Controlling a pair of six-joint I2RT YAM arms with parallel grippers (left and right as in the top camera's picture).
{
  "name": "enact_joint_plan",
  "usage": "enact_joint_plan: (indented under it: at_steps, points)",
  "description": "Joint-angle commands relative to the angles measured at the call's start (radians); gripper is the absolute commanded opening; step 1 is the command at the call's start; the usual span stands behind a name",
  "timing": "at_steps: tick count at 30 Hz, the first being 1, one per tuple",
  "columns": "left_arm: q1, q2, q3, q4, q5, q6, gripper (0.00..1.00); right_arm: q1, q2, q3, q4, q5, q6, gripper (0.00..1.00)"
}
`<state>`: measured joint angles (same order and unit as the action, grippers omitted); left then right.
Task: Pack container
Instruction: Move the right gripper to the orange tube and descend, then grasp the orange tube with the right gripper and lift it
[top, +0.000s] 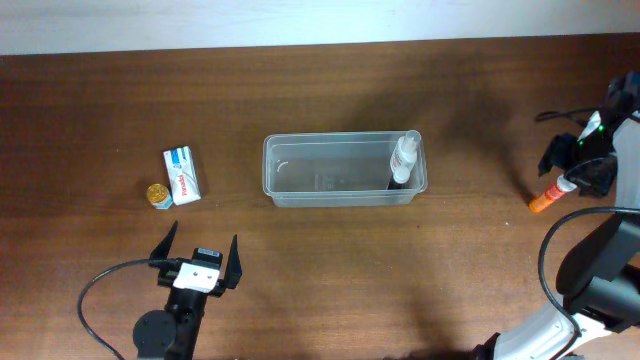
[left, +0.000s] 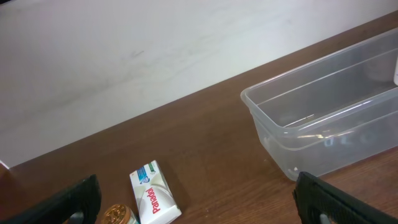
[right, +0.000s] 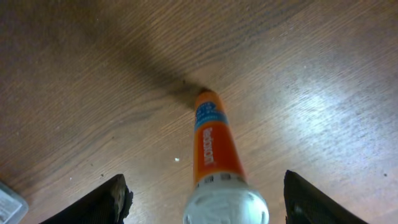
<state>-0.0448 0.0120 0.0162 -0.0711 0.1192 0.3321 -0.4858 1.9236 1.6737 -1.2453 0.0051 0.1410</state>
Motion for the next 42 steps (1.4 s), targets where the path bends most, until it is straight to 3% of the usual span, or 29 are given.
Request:
enact_joint_plan:
  at_steps: [1, 5, 17, 30, 35, 42]
  points:
    - [0.005, -0.007, -0.008, 0.002, -0.007, -0.006, 0.99, -0.002, -0.002, -0.015, 0.018, -0.006, -0.006, 0.72]
    - [0.005, -0.007, -0.008, 0.002, -0.007, -0.006, 0.99, -0.002, -0.002, -0.015, 0.031, -0.006, -0.006, 0.64]
    - [0.005, -0.007, -0.008, 0.002, -0.007, -0.006, 1.00, -0.002, 0.029, -0.058, 0.059, -0.021, -0.006, 0.62]
    - [0.005, -0.007, -0.008, 0.002, -0.007, -0.006, 0.99, -0.002, 0.030, -0.064, 0.071, -0.021, -0.006, 0.35]
    - [0.005, -0.007, -0.008, 0.002, -0.007, -0.006, 0.99, 0.001, 0.029, -0.063, 0.068, -0.024, -0.006, 0.28]
    - [0.005, -0.007, -0.008, 0.002, -0.007, -0.006, 0.99, 0.001, 0.012, -0.041, 0.039, -0.053, -0.006, 0.27]
